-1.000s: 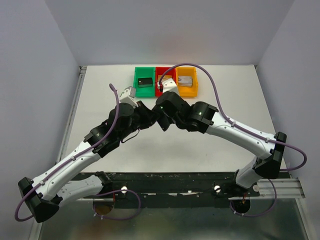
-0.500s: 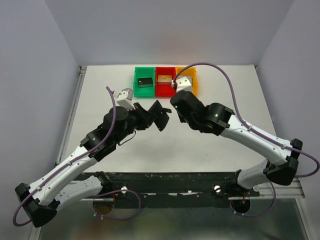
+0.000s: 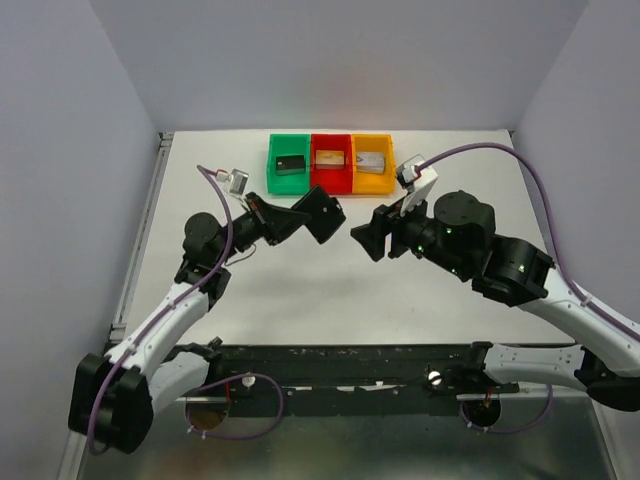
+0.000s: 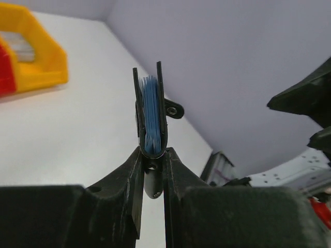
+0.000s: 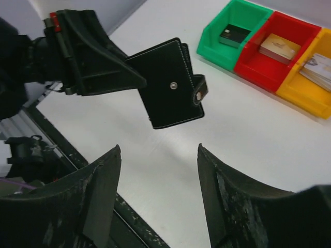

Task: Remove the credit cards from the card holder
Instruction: Open the card holder.

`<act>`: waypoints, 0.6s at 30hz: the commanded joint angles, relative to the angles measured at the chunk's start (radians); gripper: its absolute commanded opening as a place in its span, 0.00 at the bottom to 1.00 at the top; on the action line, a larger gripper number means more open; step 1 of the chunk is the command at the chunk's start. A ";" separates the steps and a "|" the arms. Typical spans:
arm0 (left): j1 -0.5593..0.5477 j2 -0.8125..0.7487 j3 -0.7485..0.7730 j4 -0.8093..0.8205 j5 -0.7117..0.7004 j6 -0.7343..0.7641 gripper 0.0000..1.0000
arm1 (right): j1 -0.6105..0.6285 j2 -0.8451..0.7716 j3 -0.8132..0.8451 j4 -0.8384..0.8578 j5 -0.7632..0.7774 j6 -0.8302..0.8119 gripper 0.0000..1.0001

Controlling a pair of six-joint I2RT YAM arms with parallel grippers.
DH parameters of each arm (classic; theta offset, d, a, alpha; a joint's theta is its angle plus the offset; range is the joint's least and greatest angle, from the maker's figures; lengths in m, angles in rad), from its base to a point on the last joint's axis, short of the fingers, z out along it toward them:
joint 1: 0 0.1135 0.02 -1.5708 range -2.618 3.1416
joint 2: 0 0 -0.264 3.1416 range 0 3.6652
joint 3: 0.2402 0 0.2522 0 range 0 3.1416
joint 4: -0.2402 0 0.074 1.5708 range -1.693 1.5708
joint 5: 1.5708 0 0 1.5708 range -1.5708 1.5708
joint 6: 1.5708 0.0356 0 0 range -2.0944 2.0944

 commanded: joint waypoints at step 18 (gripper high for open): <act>0.027 0.314 0.083 1.161 0.686 -0.668 0.00 | -0.091 -0.054 -0.047 0.084 -0.167 0.076 0.75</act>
